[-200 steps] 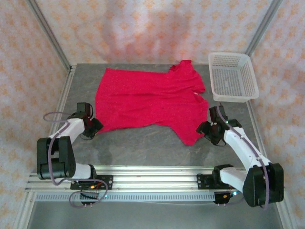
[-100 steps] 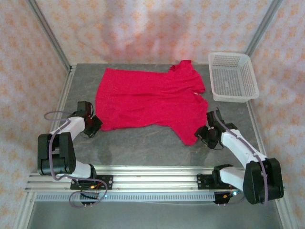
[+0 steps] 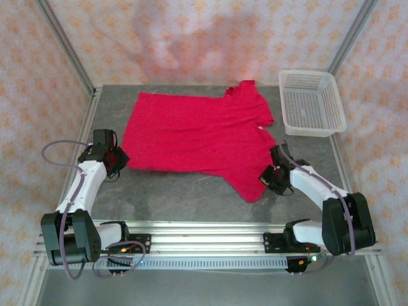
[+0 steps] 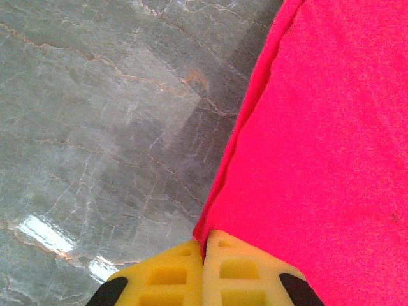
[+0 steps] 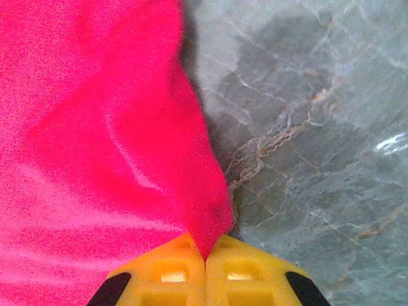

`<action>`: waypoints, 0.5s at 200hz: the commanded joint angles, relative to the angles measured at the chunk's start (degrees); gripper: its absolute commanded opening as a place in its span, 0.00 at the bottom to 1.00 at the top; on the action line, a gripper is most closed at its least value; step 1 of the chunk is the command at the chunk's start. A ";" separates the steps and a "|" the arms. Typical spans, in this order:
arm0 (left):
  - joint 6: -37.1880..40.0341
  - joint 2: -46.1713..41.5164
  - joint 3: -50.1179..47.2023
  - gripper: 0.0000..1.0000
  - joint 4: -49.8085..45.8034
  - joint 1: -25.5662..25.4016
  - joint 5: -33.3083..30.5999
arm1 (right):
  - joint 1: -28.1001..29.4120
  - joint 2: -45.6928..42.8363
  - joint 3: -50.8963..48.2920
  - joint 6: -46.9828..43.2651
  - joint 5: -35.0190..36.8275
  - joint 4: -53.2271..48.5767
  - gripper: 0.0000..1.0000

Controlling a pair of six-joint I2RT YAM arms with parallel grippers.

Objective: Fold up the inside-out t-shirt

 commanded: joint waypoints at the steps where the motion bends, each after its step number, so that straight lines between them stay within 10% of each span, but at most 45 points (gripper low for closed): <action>1: 1.92 -0.82 1.70 0.00 -4.50 0.38 -4.84 | -0.27 -7.20 2.22 -2.90 3.75 -9.02 0.00; 100: 1.59 -2.59 -2.53 0.00 -3.77 0.35 -4.21 | -0.92 -18.99 0.49 -1.23 0.07 -20.05 0.00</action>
